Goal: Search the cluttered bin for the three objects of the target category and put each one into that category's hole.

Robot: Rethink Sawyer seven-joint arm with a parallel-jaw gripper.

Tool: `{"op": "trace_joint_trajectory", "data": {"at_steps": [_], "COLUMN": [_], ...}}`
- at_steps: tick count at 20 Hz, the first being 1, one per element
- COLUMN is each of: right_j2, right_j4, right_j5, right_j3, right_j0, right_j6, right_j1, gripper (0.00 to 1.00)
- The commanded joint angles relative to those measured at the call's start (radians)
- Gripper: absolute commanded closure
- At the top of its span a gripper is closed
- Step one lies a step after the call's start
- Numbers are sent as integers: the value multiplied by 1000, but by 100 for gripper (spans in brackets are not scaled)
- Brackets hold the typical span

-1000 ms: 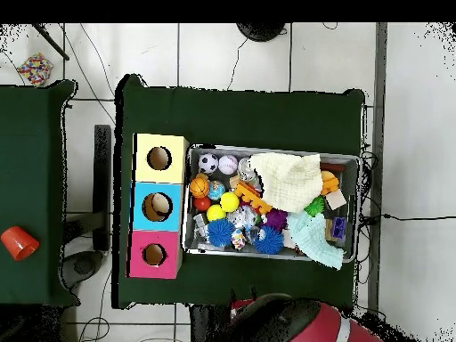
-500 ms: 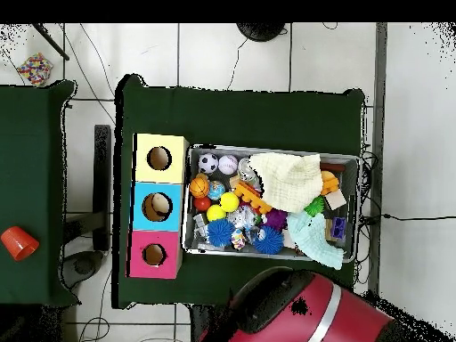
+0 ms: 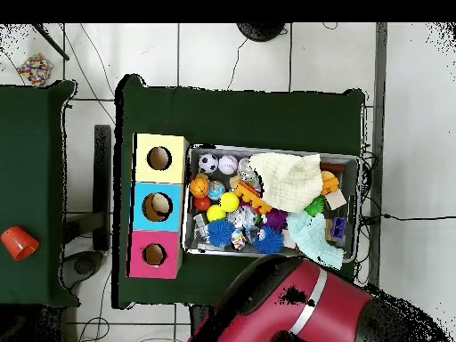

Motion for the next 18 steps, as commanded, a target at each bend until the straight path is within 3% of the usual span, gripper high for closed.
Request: {"op": "trace_joint_trajectory", "data": {"at_steps": [1,5,9,15,18], "right_j2": [17,32,43,54,52], "right_j4": [126,80,69,81,130], "right_j5": [-93,8,90,150,172], "right_j3": [-170,-162,-168,-162,-131], "right_j0": [15,-23,-57,-62,-71], "right_j6": [135,177,193,184,210], "right_j1": [80,14,-2,-49,-60], "gripper": [0,0,0,0,0]}}
